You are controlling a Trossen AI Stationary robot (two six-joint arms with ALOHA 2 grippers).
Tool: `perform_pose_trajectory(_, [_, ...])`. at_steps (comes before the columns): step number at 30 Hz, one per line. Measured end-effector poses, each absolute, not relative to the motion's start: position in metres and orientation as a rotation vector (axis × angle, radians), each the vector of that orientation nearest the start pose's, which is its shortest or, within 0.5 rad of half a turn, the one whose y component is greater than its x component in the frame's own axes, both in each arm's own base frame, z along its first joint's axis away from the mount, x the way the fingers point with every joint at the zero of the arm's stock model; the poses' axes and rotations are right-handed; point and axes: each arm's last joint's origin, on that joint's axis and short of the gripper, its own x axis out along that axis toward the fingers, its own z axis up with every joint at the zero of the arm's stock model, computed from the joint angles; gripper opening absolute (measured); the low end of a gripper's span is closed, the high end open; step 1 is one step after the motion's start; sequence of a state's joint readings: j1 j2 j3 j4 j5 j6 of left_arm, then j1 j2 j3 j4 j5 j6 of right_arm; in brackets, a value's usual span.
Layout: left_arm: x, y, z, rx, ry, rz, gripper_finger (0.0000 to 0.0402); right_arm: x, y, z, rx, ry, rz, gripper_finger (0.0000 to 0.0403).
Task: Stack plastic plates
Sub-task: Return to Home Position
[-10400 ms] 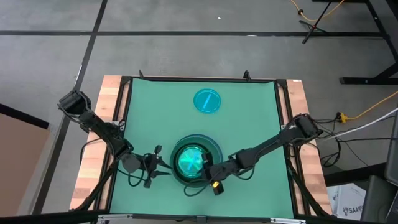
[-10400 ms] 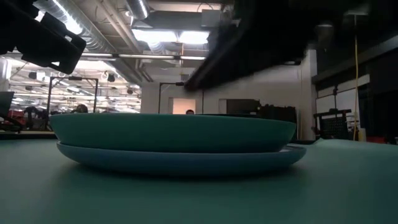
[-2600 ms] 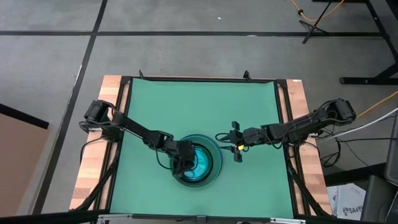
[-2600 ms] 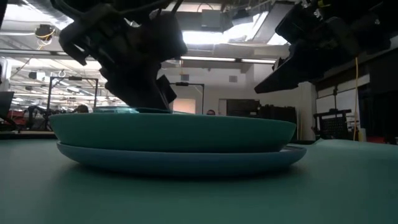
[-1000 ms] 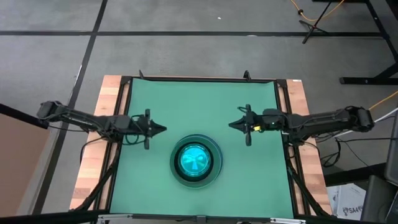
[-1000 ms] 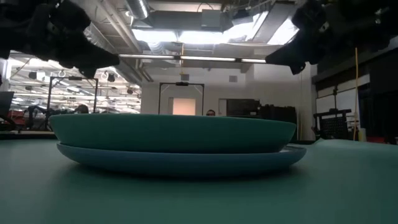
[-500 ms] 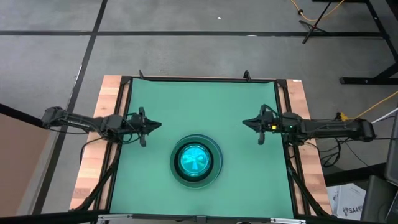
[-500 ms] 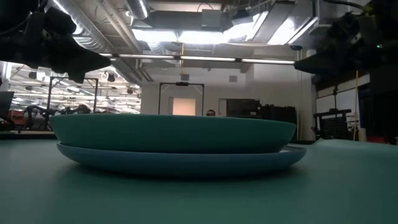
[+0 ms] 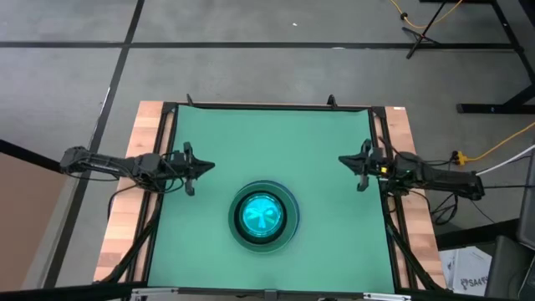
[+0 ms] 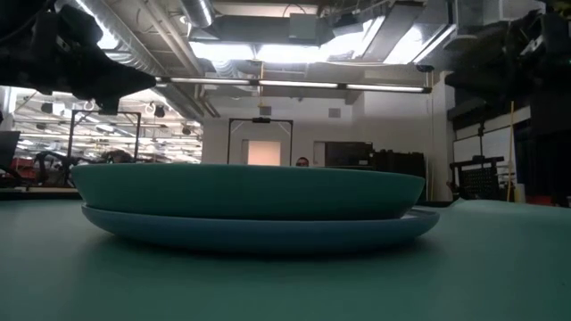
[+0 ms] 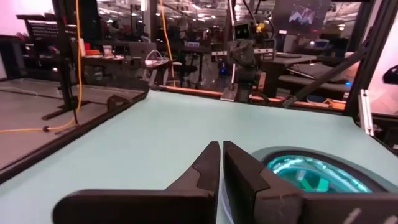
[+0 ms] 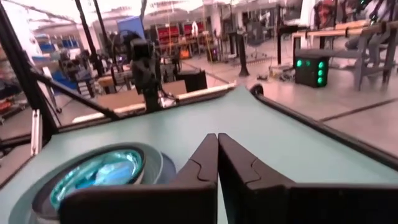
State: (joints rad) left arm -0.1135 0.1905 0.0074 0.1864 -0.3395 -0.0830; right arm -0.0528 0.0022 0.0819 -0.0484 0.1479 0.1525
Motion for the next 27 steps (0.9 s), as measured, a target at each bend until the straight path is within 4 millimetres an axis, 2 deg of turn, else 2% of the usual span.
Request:
perform_pose_trajectory(5, [0.105,-0.002,0.166,-0.071,0.011,0.254,0.0013,0.095,-0.010,0.172,0.166,-0.022,-0.209,0.0001])
perform_pose_trajectory(10, [0.102,0.000,0.165,-0.095,0.002,0.299,0.0013,0.098,-0.010,0.168,0.134,-0.040,-0.209,0.0001])
perform_pose_trajectory(16, [0.100,-0.003,0.167,-0.071,-0.006,0.177,0.0013,0.101,-0.009,0.164,0.117,0.016,-0.184,0.0001])
perform_pose_trajectory(21, [0.100,-0.006,0.166,-0.045,0.005,0.070,0.0013,0.104,-0.006,0.159,0.102,0.085,-0.079,0.0001])
perform_pose_trajectory(27, [0.100,-0.006,0.166,-0.041,0.006,0.060,0.0013,0.105,-0.006,0.157,0.104,0.101,-0.067,0.0001])
